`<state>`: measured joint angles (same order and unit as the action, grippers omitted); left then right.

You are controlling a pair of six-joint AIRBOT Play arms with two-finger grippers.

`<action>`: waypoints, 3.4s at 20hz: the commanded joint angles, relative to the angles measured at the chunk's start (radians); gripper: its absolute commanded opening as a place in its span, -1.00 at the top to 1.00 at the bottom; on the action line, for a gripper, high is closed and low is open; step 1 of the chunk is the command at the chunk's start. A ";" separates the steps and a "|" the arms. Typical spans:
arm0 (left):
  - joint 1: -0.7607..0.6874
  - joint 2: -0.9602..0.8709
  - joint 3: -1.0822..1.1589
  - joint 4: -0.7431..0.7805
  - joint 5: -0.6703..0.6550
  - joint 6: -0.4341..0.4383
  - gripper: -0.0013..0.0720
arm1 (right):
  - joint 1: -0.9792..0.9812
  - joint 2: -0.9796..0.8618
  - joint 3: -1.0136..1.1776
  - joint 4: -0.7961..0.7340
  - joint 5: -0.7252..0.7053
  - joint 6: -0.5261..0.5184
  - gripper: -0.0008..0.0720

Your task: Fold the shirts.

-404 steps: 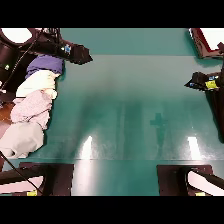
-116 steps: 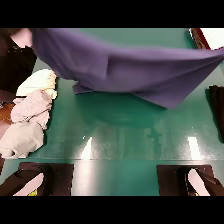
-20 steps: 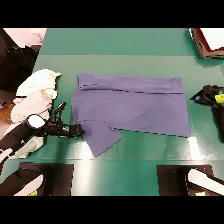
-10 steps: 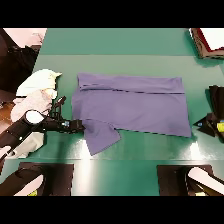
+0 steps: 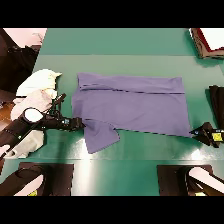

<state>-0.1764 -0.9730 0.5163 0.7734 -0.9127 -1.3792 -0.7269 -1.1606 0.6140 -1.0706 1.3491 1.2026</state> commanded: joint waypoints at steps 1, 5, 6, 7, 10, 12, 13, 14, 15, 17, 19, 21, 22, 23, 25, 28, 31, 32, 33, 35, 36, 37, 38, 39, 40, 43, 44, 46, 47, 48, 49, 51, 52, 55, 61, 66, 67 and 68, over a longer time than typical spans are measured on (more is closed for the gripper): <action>0.000 0.001 0.001 0.000 0.016 0.000 0.88 | 0.023 0.000 -0.007 0.003 -0.002 -0.004 -0.07; 0.000 0.001 0.001 0.000 0.003 0.000 0.88 | 0.136 0.000 -0.007 0.006 -0.042 0.002 0.09; 0.000 0.001 0.001 0.000 -0.003 0.000 0.88 | 0.154 0.000 -0.006 0.005 -0.040 0.002 0.15; 0.000 0.001 0.001 0.002 -0.010 0.002 0.88 | 0.167 0.001 -0.006 0.004 -0.039 0.001 0.33; 0.000 0.011 0.005 0.034 -0.079 0.018 0.89 | 0.175 0.001 0.019 -0.006 0.002 0.000 0.93; 0.000 0.039 0.026 0.097 -0.178 0.000 0.89 | 0.174 0.005 0.082 -0.012 0.068 0.001 0.93; 0.000 0.072 0.029 0.119 -0.216 -0.022 0.89 | 0.174 0.022 0.114 -0.045 0.097 0.001 0.93; 0.000 0.119 0.029 0.141 -0.249 -0.041 0.89 | 0.175 0.045 0.143 -0.089 0.124 0.002 0.93; 0.000 0.167 0.029 0.162 -0.281 -0.066 0.89 | 0.175 0.073 0.170 -0.136 0.159 0.002 0.94; 0.000 0.270 0.029 0.173 -0.357 -0.114 0.89 | 0.174 0.141 0.195 -0.243 0.230 0.006 0.94; 0.000 0.370 0.029 0.170 -0.464 -0.172 0.89 | 0.174 0.221 0.195 -0.334 0.257 0.030 0.94; 0.000 0.457 0.029 0.161 -0.555 -0.236 0.89 | 0.175 0.290 0.195 -0.366 0.281 0.039 0.94; 0.000 0.488 0.031 0.144 -0.580 -0.249 0.89 | 0.175 0.316 0.195 -0.362 0.278 0.054 0.94; 0.000 0.502 0.038 0.127 -0.576 -0.248 0.89 | 0.183 0.334 0.195 -0.358 0.266 0.075 0.94; 0.000 0.488 0.077 0.128 -0.491 -0.240 0.89 | 0.234 0.335 0.205 -0.319 0.232 0.080 0.94; 0.000 0.360 0.149 0.148 -0.356 -0.167 0.89 | 0.366 0.258 0.277 -0.311 0.159 0.080 0.94; 0.000 0.170 0.227 0.151 -0.210 -0.092 0.88 | 0.457 0.117 0.386 -0.310 0.113 0.105 0.94; 0.000 0.108 0.262 0.156 -0.149 -0.078 0.88 | 0.473 0.068 0.424 -0.310 0.102 0.117 0.94; 0.000 0.053 0.297 0.167 -0.103 -0.077 0.88 | 0.487 0.019 0.466 -0.309 0.094 0.122 0.94; 0.003 -0.050 0.364 0.170 -0.036 -0.069 0.88 | 0.506 -0.068 0.542 -0.309 0.083 0.125 0.94; 0.003 -0.099 0.399 0.170 -0.009 -0.068 0.88 | 0.514 -0.111 0.581 -0.309 0.083 0.125 0.94; 0.003 -0.143 0.432 0.169 0.013 -0.068 0.88 | 0.522 -0.150 0.615 -0.309 0.086 0.132 0.94; 0.003 -0.178 0.458 0.171 0.031 -0.067 0.88 | 0.533 -0.190 0.651 -0.309 0.091 0.136 0.94; 0.003 -0.212 0.481 0.171 0.050 -0.068 0.88 | 0.542 -0.224 0.679 -0.309 0.090 0.136 0.93; 0.003 -0.240 0.498 0.171 0.063 -0.068 0.88 | 0.554 -0.258 0.706 -0.309 0.089 0.136 0.93; 0.003 -0.301 0.517 0.171 0.112 -0.068 0.88 | 0.583 -0.355 0.787 -0.308 0.090 0.149 0.93; 0.003 -0.310 0.517 0.171 0.126 -0.068 0.88 | 0.584 -0.383 0.809 -0.306 0.089 0.154 0.93; 0.003 -0.313 0.517 0.171 0.156 -0.068 0.88 | 0.579 -0.429 0.847 -0.228 0.075 0.158 0.93; 0.003 -0.313 0.517 0.169 0.177 -0.069 0.88 | 0.567 -0.448 0.861 -0.168 0.055 0.158 0.93; 0.003 -0.313 0.517 0.169 0.188 -0.074 0.87 | 0.553 -0.465 0.872 -0.099 0.031 0.158 0.92; 0.003 -0.313 0.517 0.168 0.193 -0.083 0.20 | 0.537 -0.479 0.880 -0.025 0.004 0.158 0.68; 0.003 -0.313 0.525 0.162 0.190 -0.122 -0.86 | 0.494 -0.497 0.900 0.108 -0.040 0.157 -0.64; 0.003 -0.313 0.542 0.162 0.165 -0.124 -0.68 | 0.469 -0.499 0.914 0.142 -0.026 0.134 -0.63; 0.000 -0.306 0.601 0.161 0.057 -0.124 -0.69 | 0.373 -0.495 0.916 0.143 0.122 0.050 -0.63; 0.000 -0.306 0.608 0.125 -0.024 -0.124 -0.68 | 0.199 -0.497 0.726 0.150 0.181 -0.105 -0.60; 0.000 -0.306 0.608 0.123 -0.054 -0.095 0.86 | 0.198 -0.500 0.636 0.157 0.102 -0.202 -0.55; 0.000 -0.306 0.608 0.123 -0.057 -0.095 0.86 | 0.209 -0.512 0.641 0.156 0.099 -0.202 -0.42; 0.000 -0.307 0.608 0.121 -0.058 -0.095 0.85 | 0.222 -0.529 0.652 0.156 0.109 -0.202 -0.40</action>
<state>-0.1772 -1.2797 1.1236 0.8993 -0.9543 -1.4830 -0.5179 -1.6695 1.2797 -0.9176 1.4757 1.0367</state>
